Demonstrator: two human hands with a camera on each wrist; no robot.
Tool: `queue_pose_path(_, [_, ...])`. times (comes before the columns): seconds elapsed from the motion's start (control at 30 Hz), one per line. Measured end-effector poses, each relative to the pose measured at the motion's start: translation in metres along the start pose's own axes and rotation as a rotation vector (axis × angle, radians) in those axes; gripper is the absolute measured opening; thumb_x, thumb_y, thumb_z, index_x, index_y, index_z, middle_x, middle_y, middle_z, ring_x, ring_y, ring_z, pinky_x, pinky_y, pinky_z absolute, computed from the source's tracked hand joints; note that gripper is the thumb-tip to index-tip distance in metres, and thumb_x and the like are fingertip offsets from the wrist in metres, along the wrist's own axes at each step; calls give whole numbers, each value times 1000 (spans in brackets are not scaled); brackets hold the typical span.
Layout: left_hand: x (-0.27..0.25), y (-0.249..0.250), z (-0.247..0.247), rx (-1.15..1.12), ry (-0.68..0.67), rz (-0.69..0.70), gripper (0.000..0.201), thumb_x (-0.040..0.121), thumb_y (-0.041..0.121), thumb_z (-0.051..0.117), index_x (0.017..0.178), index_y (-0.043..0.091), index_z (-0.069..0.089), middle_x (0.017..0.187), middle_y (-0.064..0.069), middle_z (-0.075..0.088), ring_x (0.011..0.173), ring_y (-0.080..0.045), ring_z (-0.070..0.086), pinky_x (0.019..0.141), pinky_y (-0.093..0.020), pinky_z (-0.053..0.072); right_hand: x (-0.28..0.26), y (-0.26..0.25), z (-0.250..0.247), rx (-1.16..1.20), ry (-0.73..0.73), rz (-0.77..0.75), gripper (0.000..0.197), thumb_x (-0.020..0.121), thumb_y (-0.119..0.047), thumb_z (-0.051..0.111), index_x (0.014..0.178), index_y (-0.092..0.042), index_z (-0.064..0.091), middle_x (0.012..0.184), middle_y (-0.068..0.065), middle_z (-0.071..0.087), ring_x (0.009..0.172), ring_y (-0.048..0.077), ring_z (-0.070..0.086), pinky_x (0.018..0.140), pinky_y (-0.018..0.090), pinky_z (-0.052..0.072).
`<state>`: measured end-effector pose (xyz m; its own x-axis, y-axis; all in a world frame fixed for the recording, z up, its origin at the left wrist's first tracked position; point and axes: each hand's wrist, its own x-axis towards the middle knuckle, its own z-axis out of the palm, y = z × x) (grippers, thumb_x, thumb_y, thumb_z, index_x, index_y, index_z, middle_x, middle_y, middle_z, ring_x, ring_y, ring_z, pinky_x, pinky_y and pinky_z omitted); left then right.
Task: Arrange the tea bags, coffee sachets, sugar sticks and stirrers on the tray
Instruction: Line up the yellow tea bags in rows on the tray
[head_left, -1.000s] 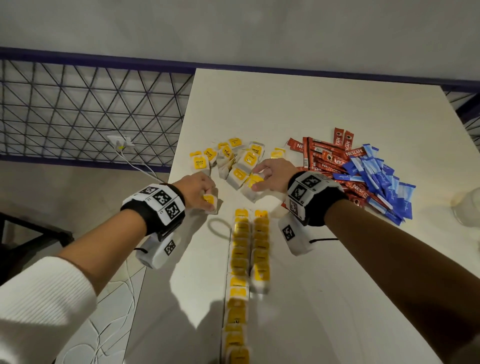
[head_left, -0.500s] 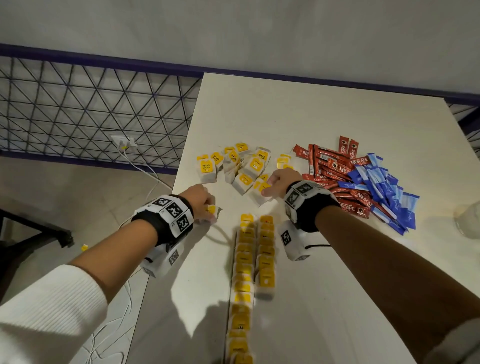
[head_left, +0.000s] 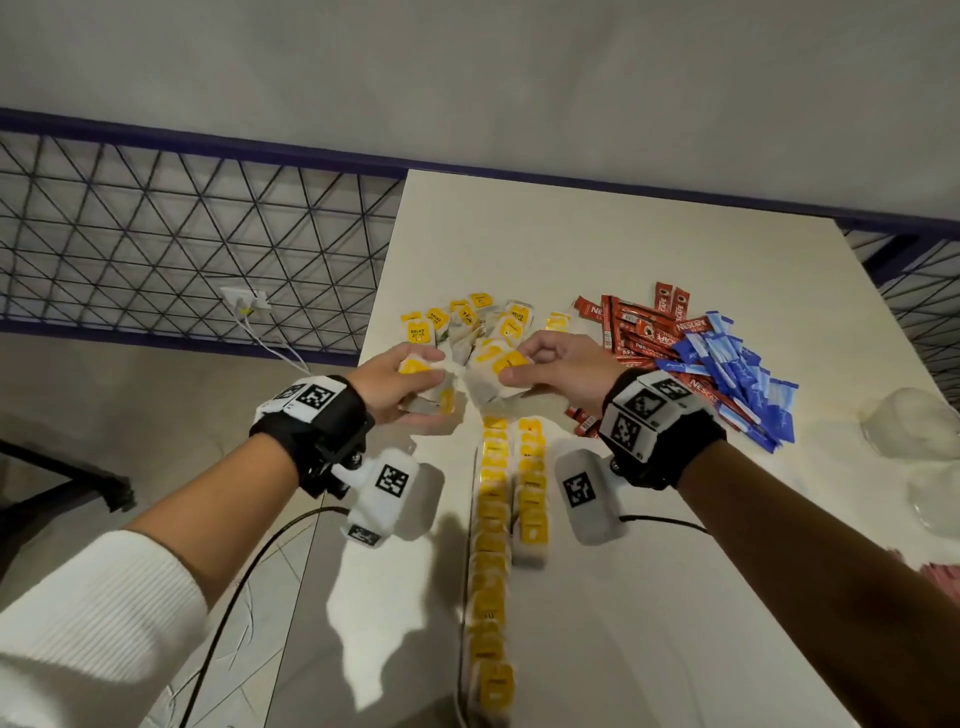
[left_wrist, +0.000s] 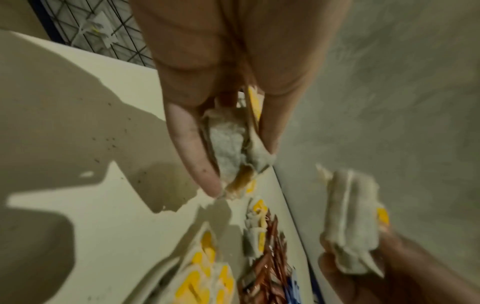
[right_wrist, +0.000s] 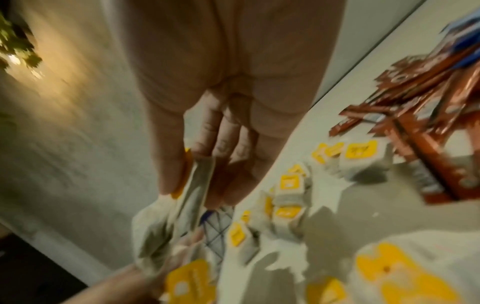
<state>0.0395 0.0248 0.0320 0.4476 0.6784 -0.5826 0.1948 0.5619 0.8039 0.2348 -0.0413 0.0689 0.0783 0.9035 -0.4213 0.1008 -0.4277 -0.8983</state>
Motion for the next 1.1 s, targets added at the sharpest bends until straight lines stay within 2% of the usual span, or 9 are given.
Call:
queue_pose_path(0.07, [-8, 0, 7, -17, -31, -9, 28, 92, -6, 46, 96, 20, 56, 88, -8, 48, 78, -22, 44, 50, -30, 58, -10, -5, 16, 61, -73, 13, 20, 76, 1, 70, 76, -12, 55, 67, 0, 65, 62, 7, 63, 64, 18, 55])
queue_pose_path(0.13, [-19, -2, 15, -29, -32, -17, 29, 94, -4, 37, 102, 19, 54, 88, -9, 55, 76, -22, 53, 45, -24, 55, -15, -4, 31, 40, -140, 28, 18, 77, 0, 70, 76, -12, 56, 76, 6, 64, 68, 10, 63, 69, 20, 55])
queue_pose_path(0.23, [-34, -5, 21, -181, -93, -78, 26, 98, 17, 32, 99, 13, 58, 71, -3, 67, 58, -15, 63, 45, -21, 52, -20, 1, 47, -98, -134, 59, 12, 79, -5, 69, 87, -8, 60, 76, -2, 59, 62, 6, 58, 59, 14, 51])
queue_pose_path(0.37, [-44, -14, 13, -400, -165, -147, 38, 90, 44, 44, 95, 12, 63, 86, -8, 67, 73, -22, 65, 58, -33, 56, -26, 12, 59, -189, -46, 54, 13, 82, -19, 69, 86, -10, 61, 69, -1, 56, 55, 12, 50, 56, 19, 46])
queue_pose_path(0.53, [-50, -30, 18, -273, -126, -25, 7, 93, 14, 51, 95, 13, 58, 86, -5, 66, 66, -10, 67, 58, -23, 58, -38, 28, 68, -133, 116, 10, 21, 77, -22, 74, 82, -12, 57, 60, 1, 54, 46, 8, 50, 48, 21, 43])
queue_pose_path(0.67, [-56, -34, 22, -281, -133, 24, 7, 92, 13, 53, 94, 13, 59, 82, -3, 68, 65, -10, 67, 57, -22, 57, -48, 38, 71, -43, 215, -4, 22, 76, -21, 74, 71, -15, 54, 57, 1, 52, 51, 15, 50, 45, 24, 42])
queue_pose_path(0.83, [-62, -35, 31, -330, -139, 2, 7, 92, 13, 54, 96, 12, 59, 81, -5, 68, 67, -16, 69, 60, -27, 58, -60, 39, 65, 92, 266, -26, 14, 81, -18, 70, 81, -10, 59, 69, 3, 54, 50, 8, 51, 44, 20, 45])
queue_pose_path(0.97, [-71, -36, 41, -320, -137, 20, 12, 91, 6, 52, 96, 14, 60, 80, -1, 71, 71, -11, 70, 65, -26, 59, -70, 37, 49, 286, 235, -11, 7, 82, -12, 67, 80, -11, 60, 71, 2, 58, 61, 10, 55, 53, 18, 52])
queue_pose_path(1.1, [-80, -41, 51, -301, -111, 43, 21, 90, -4, 48, 95, 14, 59, 74, 5, 72, 66, -5, 69, 62, -22, 58, -86, 36, 26, 381, 165, -1, 6, 83, -8, 65, 80, -11, 60, 71, 0, 62, 56, 7, 59, 53, 18, 52])
